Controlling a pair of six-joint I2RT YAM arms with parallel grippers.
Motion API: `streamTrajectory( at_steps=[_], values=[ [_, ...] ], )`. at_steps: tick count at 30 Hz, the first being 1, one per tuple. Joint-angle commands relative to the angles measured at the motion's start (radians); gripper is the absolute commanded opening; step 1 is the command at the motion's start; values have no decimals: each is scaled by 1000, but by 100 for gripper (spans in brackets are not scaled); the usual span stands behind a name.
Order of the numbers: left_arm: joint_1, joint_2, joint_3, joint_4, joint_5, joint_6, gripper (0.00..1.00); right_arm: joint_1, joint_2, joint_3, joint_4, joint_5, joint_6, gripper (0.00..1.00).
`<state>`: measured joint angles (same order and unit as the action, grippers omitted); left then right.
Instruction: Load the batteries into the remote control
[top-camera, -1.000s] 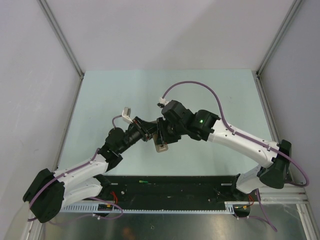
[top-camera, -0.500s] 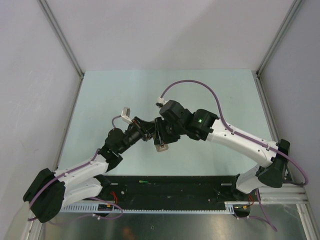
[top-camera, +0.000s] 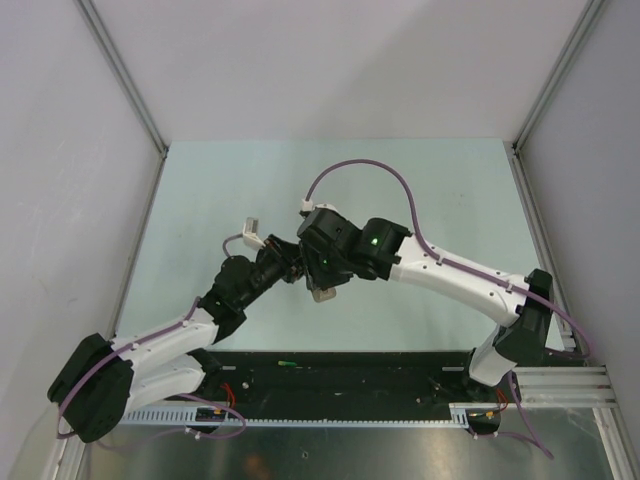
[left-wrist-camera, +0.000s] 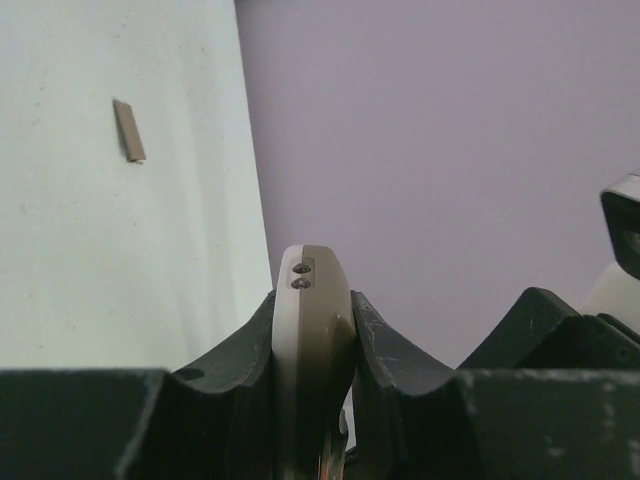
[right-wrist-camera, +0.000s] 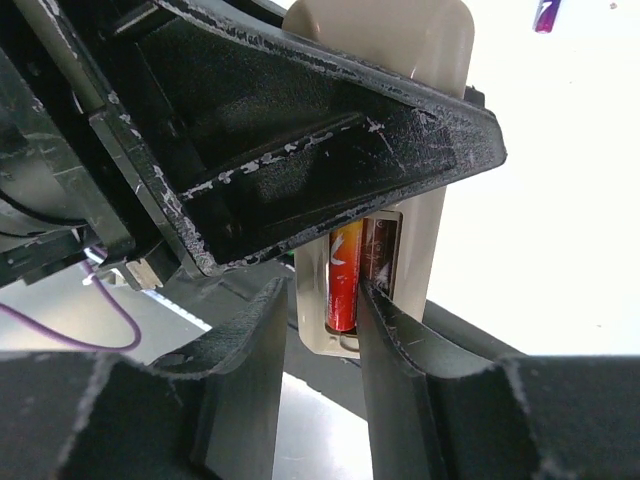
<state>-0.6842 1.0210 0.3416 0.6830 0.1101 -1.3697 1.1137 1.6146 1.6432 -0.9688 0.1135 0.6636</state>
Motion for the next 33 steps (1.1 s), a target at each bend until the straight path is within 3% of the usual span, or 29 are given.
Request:
streamTrajectory(
  at_steps=[1, 18, 21, 26, 33],
  values=[
    [-8, -47, 65, 118, -3, -74, 0, 12, 47, 1, -30, 95, -19, 37],
    [-6, -62, 134, 105, -9, -123, 0, 32, 87, -39, -2, 163, -21, 28],
    [-8, -62, 154, 102, -7, -124, 0, 31, 94, -46, 12, 150, -30, 24],
    [-8, -61, 183, 98, -3, -127, 0, 32, 103, -59, 25, 143, -42, 1],
    [-8, -71, 204, 96, -6, -129, 0, 28, 123, -77, 31, 123, -50, 0]
  ],
)
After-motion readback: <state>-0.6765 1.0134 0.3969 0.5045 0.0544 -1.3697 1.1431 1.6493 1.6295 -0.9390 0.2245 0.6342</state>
